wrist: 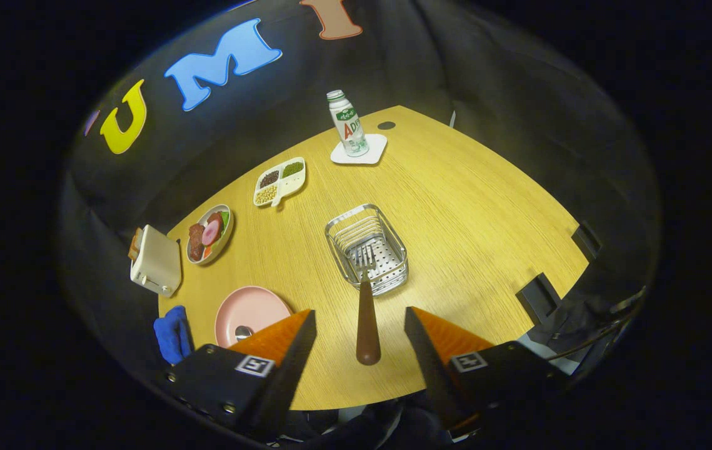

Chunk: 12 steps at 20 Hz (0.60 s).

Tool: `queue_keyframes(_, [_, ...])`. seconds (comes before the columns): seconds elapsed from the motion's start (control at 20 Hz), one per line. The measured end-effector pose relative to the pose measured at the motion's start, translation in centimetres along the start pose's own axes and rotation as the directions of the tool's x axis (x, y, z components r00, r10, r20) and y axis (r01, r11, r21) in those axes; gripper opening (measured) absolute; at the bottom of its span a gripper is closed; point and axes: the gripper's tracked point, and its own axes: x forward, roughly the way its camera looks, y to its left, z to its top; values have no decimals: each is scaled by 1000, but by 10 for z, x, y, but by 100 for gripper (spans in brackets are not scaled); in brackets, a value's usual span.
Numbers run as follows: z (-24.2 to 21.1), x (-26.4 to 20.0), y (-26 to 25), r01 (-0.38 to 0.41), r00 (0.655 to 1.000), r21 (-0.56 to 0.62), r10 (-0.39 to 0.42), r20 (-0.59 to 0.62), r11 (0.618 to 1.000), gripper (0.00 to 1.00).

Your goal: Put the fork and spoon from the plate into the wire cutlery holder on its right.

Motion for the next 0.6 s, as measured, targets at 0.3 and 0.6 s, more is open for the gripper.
queue_keyframes(0.3, [-4, 6, 6, 2, 1000, -10, -2, 8, 1000, 100])
queue_keyframes(0.6, [-7, 5, 16, -13, 1000, -23, 13, 5, 1000, 99])
